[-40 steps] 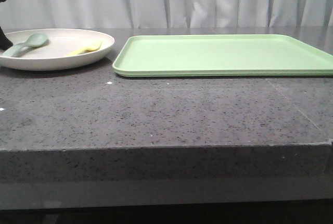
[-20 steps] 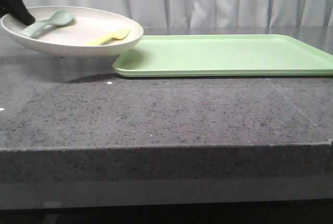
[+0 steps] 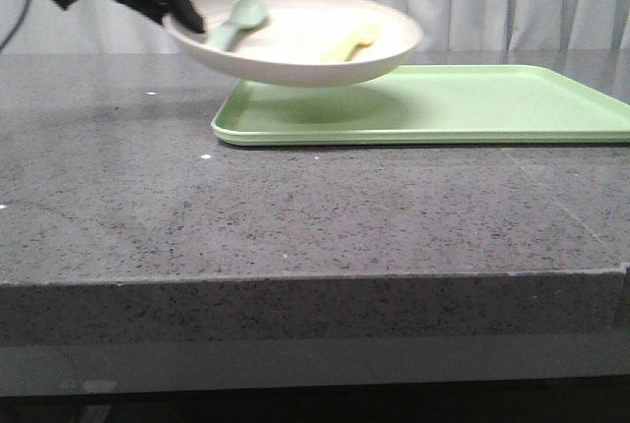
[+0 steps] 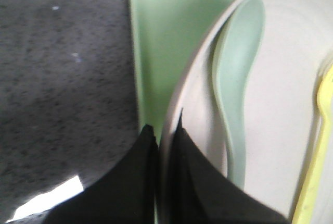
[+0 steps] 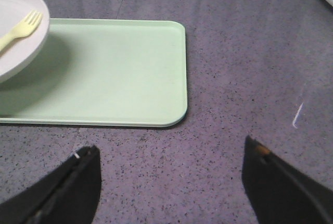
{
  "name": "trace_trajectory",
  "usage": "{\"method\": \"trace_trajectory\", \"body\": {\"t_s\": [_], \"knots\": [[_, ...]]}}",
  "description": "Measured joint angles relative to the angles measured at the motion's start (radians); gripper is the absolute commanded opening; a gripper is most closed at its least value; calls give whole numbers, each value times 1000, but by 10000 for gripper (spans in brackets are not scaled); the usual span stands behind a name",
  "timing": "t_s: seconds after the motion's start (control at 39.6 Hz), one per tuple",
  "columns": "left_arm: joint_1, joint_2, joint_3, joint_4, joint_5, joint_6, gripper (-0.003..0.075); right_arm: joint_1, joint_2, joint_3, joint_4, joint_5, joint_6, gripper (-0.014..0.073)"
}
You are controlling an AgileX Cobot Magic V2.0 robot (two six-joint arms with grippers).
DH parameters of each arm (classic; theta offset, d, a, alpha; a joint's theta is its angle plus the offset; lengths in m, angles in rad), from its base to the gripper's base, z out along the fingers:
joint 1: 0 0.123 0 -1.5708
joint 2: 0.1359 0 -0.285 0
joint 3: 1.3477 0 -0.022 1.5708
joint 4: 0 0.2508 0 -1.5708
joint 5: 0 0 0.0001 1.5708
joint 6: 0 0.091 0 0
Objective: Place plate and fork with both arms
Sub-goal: 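Lift the cream plate with the left gripper and lower it onto the tray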
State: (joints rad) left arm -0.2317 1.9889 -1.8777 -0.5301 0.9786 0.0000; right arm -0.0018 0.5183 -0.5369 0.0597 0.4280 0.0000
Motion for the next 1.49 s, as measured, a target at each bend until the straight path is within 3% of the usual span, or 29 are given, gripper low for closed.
{"method": "trace_trajectory", "body": {"t_s": [0.33, 0.66, 1.26, 1.36, 1.49], "knots": [[-102, 41, 0, -8, -132, -98, -18, 0, 0, 0, 0, 0, 0, 582], [-125, 110, 0, -8, -185, -187, -18, 0, 0, 0, 0, 0, 0, 582], [-196, 147, 0, -1, -259, -220, -12, 0, 0, 0, 0, 0, 0, 582], [-207, 147, 0, -1, -276, -225, 27, 0, 0, 0, 0, 0, 0, 582], [-218, 147, 0, -8, -284, -227, 134, 0, 0, 0, 0, 2, 0, 582]]}}
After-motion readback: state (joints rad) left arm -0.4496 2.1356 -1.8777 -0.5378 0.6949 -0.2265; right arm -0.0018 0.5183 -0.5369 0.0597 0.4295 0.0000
